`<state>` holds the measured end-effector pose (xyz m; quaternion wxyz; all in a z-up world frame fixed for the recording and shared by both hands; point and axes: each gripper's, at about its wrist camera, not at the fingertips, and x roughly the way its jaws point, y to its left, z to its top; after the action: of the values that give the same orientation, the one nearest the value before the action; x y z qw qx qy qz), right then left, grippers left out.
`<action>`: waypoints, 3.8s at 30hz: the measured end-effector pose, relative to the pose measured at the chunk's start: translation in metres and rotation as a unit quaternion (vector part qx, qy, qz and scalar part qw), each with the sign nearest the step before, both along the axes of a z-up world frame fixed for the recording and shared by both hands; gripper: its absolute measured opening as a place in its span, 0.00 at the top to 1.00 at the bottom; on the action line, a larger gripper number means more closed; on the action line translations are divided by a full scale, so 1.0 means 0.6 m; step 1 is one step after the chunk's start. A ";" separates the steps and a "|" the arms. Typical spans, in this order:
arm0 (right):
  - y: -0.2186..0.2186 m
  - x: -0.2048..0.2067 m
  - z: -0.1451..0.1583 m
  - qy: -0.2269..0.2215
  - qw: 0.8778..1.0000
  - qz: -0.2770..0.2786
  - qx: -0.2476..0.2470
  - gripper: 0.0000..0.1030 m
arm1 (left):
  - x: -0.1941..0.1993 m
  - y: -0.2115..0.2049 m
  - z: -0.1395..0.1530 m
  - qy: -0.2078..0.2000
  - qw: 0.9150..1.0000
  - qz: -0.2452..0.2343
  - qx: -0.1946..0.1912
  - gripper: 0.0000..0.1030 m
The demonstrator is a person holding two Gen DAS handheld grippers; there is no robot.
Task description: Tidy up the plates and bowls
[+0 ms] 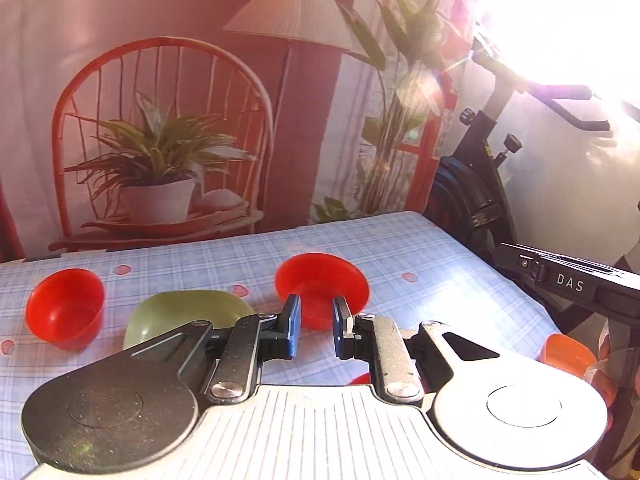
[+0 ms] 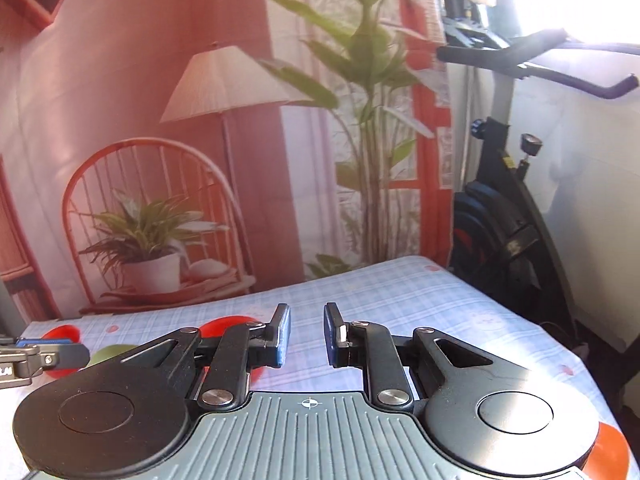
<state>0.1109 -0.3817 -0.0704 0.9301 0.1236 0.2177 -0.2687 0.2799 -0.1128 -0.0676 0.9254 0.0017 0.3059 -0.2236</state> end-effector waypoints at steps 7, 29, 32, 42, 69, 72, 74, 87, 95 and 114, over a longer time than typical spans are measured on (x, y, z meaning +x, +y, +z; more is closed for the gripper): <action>-0.102 -0.142 -0.059 0.003 0.991 -0.133 -0.003 0.83 | -0.029 -0.126 -0.046 0.016 0.998 -0.062 -0.010 0.59; -0.191 -0.344 -0.210 0.056 0.955 -0.281 0.077 0.83 | -0.077 -0.423 -0.214 0.099 0.970 -0.218 0.043 0.56; -0.190 -0.347 -0.218 0.056 0.955 -0.279 0.088 0.86 | -0.075 -0.433 -0.228 0.102 0.969 -0.218 0.054 0.56; -0.180 -0.350 -0.228 0.058 0.955 -0.264 0.121 0.93 | -0.083 -0.447 -0.247 0.119 0.966 -0.226 0.050 0.57; -0.006 -0.140 -0.085 0.026 0.991 -0.075 0.110 0.93 | -0.080 -0.172 -0.084 0.065 0.990 -0.122 0.005 0.86; 0.042 -0.080 -0.066 0.024 0.994 -0.030 0.103 0.93 | -0.068 -0.110 -0.054 0.056 0.994 -0.088 0.014 0.86; 0.071 -0.039 -0.055 0.022 0.995 0.000 0.100 0.93 | -0.061 -0.067 -0.035 0.049 0.996 -0.066 0.021 0.86; 0.204 0.225 -0.005 0.048 0.984 0.151 0.084 0.92 | -0.003 0.165 0.070 0.017 0.998 0.061 0.018 0.86; 0.228 0.347 -0.061 0.114 0.974 0.189 0.049 0.92 | 0.061 0.215 0.005 0.059 0.992 0.110 -0.011 0.85; 0.209 0.384 -0.177 0.198 0.963 0.163 0.086 0.92 | 0.126 0.207 -0.109 0.114 0.987 0.106 0.029 0.85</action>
<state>0.3413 -0.2562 -0.1765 0.8852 0.1107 0.4375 -0.1132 0.3558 0.0112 -0.1331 0.9025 -0.0295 0.4144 -0.1137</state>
